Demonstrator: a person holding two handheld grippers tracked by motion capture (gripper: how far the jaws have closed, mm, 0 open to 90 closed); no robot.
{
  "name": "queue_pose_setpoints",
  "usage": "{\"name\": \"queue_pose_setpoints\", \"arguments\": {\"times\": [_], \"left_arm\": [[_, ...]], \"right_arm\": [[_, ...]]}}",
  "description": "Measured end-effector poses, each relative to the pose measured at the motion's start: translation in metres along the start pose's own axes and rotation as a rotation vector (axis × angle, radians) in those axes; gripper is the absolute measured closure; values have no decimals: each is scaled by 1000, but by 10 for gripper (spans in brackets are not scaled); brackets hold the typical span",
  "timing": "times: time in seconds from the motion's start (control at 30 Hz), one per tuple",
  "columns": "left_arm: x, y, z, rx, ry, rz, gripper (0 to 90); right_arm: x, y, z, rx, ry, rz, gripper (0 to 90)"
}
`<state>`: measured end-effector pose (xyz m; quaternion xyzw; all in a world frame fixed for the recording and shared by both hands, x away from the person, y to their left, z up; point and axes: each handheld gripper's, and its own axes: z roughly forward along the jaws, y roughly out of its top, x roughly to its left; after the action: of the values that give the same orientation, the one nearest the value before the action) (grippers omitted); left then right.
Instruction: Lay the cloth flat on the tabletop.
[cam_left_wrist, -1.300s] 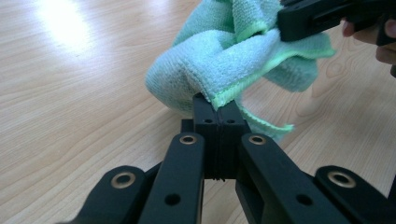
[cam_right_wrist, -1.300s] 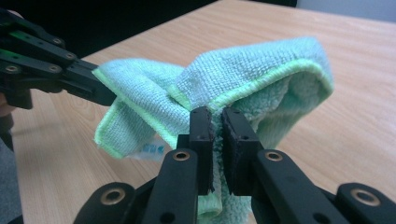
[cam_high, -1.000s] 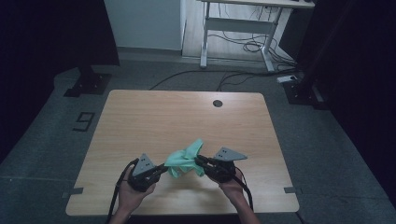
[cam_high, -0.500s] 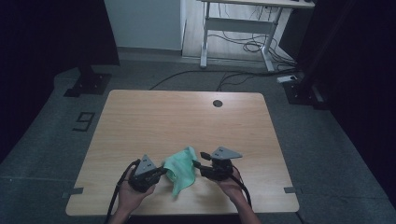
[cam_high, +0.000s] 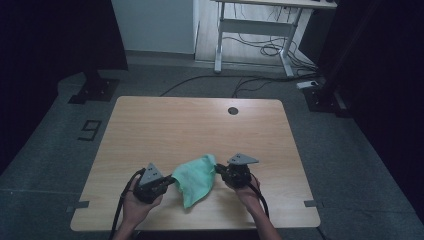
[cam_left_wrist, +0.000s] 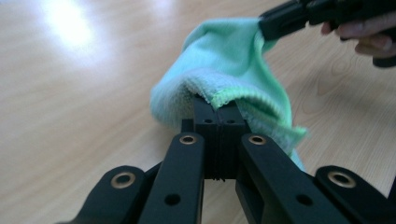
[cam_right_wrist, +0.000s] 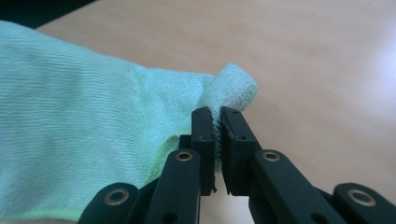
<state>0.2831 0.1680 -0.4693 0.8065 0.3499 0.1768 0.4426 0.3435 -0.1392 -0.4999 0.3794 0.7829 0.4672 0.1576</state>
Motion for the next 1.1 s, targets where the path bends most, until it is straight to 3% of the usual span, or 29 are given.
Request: {"name": "queue_pose_setpoints", "arguments": {"times": [0.07, 0.17, 0.27, 0.37, 0.43, 0.53, 0.67, 0.83, 0.97, 1.1], "left_arm": [[5, 10, -12, -32, 22, 19, 895], [13, 23, -31, -91, 40, 7, 895], [17, 25, -39, -126, 51, 2, 895], [17, 12, -27, -79, 57, 4, 894], [19, -2, -10, -20, 28, -40, 893], [15, -17, 15, 77, 11, -38, 890], [9, -23, 26, 116, -4, -14, 886], [7, -27, 25, 116, -14, -24, 883], [5, -32, 25, 120, -24, -41, 882], [1, -33, 28, 128, -17, -36, 882]], "right_arm": [[-6, 11, -10, -44, -37, -29, 845], [-17, 34, -24, -110, -65, -18, 844], [-24, 48, -31, -154, -73, -28, 839], [-28, 44, -25, -141, -84, -44, 830], [-35, 34, -13, -88, -131, -63, 804], [-49, 17, 1, -6, -216, -42, 610], [-54, 9, -12, -74, -266, 43, 522], [-35, -2, -24, -75, -191, 37, 506], [-18, -16, -21, -36, -113, 68, 506], [0, -27, -13, -14, -28, 58, 484]]}}
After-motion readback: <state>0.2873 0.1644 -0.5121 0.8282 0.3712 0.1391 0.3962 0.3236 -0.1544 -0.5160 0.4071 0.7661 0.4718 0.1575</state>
